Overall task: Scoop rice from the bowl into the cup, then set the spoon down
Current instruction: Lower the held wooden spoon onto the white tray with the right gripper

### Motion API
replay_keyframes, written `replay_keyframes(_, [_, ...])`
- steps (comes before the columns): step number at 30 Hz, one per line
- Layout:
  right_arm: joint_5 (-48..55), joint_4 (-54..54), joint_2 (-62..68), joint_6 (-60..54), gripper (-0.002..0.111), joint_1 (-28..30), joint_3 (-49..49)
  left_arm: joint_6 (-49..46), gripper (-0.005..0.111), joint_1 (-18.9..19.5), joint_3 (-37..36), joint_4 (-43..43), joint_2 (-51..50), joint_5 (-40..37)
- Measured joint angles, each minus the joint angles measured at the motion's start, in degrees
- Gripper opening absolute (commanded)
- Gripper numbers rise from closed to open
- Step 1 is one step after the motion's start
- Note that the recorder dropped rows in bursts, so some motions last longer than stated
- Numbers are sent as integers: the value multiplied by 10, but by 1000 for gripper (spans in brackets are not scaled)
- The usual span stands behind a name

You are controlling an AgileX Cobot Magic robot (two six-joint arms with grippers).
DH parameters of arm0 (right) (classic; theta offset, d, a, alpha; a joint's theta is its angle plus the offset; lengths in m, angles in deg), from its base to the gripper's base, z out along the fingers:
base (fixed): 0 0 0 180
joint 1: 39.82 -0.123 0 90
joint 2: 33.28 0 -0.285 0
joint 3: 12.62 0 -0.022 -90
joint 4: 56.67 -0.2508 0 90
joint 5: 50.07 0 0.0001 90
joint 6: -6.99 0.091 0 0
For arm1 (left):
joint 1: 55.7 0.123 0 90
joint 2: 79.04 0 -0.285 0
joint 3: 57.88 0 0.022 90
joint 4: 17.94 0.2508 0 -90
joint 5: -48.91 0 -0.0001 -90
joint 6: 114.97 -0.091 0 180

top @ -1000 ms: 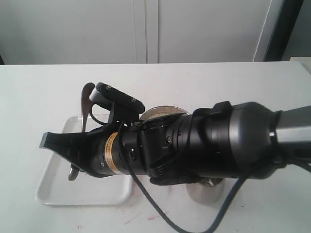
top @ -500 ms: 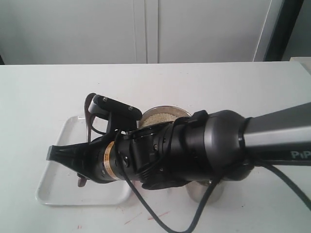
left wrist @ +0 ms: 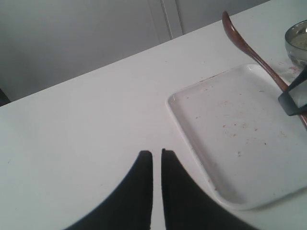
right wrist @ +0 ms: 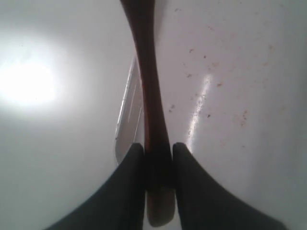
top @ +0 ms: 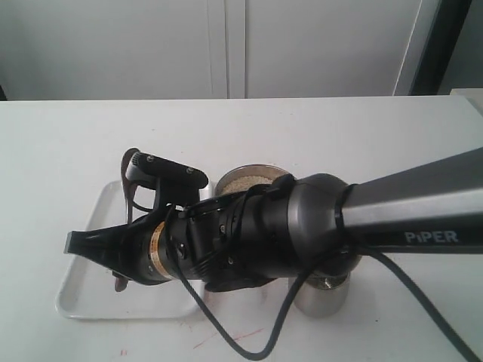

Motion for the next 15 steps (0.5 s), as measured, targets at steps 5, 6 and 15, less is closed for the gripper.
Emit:
replay_keyframes(5, [0,1,17,0,0,0,0,0,14,0,0,0,0,0])
replay_keyframes(6, [-1,1,23,0,0,0,0,0,14,0,0,0,0,0])
replay_keyframes(15, [-36,-31,34,8,0,3,0,0,14,0,0,0,0,0])
